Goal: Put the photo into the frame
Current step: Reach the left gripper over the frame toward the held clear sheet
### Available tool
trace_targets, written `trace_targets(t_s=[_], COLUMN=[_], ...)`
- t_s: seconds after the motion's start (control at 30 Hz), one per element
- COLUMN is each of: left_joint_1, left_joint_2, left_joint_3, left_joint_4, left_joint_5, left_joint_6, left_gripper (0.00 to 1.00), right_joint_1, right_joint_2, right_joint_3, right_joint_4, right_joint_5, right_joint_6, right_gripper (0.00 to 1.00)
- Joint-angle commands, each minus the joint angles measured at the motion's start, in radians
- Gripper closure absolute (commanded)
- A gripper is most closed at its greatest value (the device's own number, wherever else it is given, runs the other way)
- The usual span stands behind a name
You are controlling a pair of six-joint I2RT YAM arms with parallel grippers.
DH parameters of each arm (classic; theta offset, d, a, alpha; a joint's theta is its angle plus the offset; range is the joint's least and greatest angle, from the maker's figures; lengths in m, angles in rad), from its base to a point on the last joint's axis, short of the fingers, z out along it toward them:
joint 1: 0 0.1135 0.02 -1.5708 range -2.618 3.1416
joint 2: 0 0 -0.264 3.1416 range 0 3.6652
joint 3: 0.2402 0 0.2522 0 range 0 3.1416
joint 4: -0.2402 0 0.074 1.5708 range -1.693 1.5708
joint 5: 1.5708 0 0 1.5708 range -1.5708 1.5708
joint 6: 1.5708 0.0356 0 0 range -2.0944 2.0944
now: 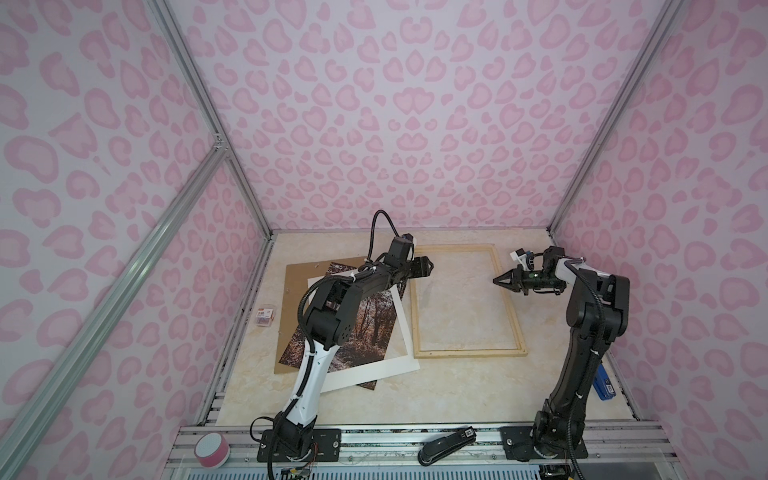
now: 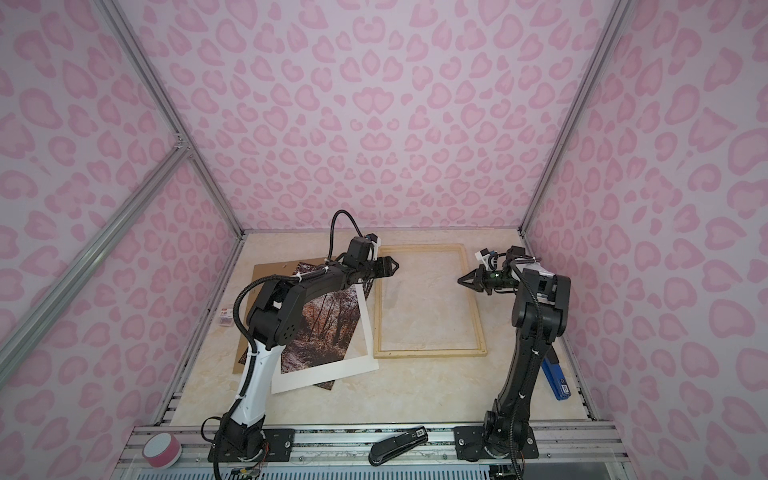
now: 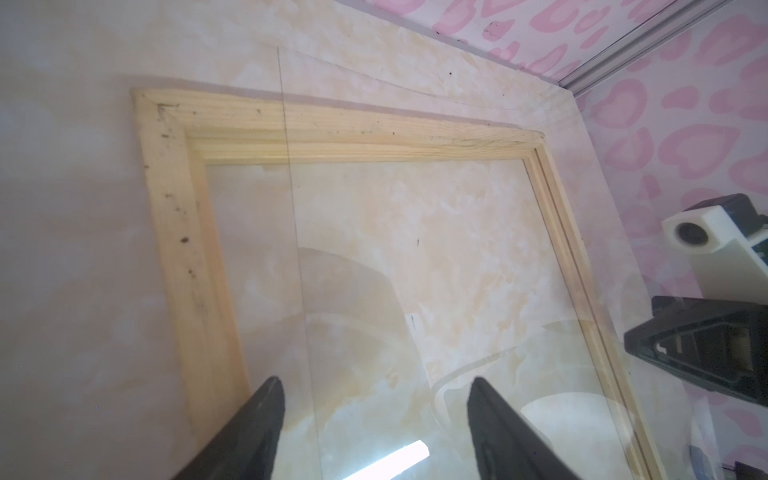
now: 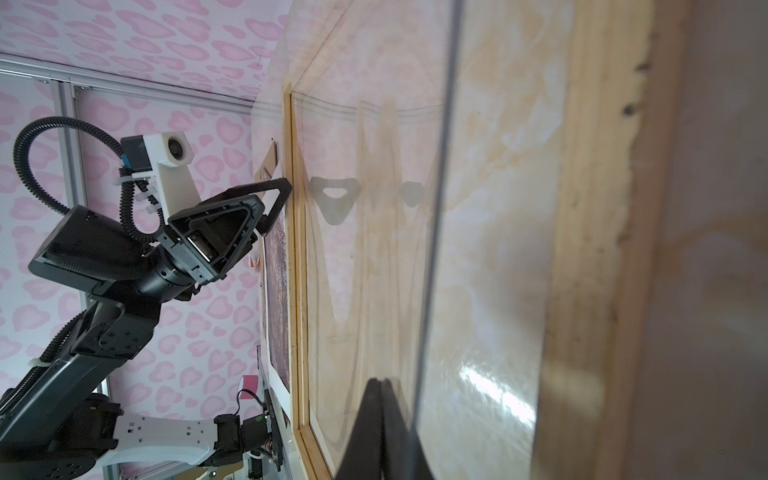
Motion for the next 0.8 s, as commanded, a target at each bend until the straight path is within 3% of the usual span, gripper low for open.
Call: trace_targets(t_s=[0.0,0.2,0.63,0.77], left_joint_1=[-0.001,-0.016,-0.063,-0.074], left_joint_2=[0.047,0.092,0.205,0.214], left_joint_3=[0.079,0.199,0.445,0.471], left_joint_4=[-0.071,-0.219,-0.462,-0.52], left_joint_5=[-0.012,-0.088,-0.114,-0.206], left_joint_6=[0.025,-0.004,-0.016,-0.027], left_gripper=[0.26,0.25,0.23,0.22], right_joint_1=[0.001,0.001,0.001,-0.002], right_joint_2=[0.006,-0.006,-0.018,-0.016], right_joint_3=[-0.005,-0.007,-0.011,-0.013], right_joint_4=[-0.006,-0.016,-0.029,-0.032], right_joint_5=[-0.001,-0.014,-0.045,-0.043], right_joint_6=[-0.018,-0.042,-0.074,-0.079], right_gripper=[1.0,1.0,1.0,1.0])
